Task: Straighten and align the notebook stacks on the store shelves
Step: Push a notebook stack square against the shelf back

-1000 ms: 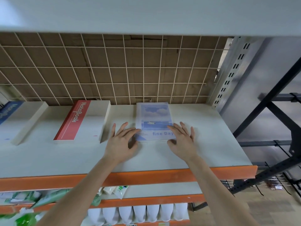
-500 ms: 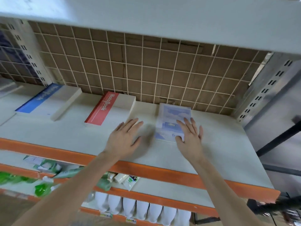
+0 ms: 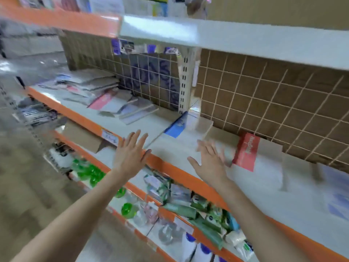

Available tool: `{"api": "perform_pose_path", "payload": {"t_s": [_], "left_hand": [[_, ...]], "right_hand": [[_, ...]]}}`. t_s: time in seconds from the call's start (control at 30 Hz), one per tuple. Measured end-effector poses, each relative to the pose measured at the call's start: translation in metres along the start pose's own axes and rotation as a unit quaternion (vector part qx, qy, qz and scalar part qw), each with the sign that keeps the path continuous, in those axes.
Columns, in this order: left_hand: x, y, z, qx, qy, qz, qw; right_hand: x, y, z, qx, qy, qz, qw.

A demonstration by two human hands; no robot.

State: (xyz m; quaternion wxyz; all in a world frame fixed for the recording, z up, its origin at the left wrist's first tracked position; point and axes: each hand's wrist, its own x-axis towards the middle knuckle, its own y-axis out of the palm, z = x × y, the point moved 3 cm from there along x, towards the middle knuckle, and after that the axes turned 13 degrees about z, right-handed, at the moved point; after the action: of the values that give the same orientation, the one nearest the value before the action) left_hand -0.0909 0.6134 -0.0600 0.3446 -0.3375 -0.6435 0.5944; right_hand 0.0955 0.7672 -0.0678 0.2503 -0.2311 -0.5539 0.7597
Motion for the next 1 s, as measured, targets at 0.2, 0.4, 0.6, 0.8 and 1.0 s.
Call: {"api": "perform_pose_path", "payload": {"t_s": [0.2,0.4,0.6,0.8,1.0], "left_hand": [[-0.006,-0.003,0.162,-0.002,-0.086,-0.002,0.996],[0.039,-0.005,0.249,0.002,-0.097,0.014,0.995],[0.136,0.009,0.284,0.018,-0.068,0.041,0.997],[0.217,0.024,0.297,0.059,0.025,0.078,0.995],[0.245,0.029,0.319,0.076,0.120,0.110,0.984]], "right_hand": [[0.079,0.043,0.153,-0.026,-0.043,0.038,0.998],[0.149,0.064,0.225,-0.029,-0.042,0.065,0.997],[0.242,0.065,0.269,-0.030,-0.026,0.051,0.998],[0.321,0.079,0.302,-0.045,-0.008,0.069,0.997],[0.338,0.096,0.311,-0.091,0.059,0.045,0.993]]}}
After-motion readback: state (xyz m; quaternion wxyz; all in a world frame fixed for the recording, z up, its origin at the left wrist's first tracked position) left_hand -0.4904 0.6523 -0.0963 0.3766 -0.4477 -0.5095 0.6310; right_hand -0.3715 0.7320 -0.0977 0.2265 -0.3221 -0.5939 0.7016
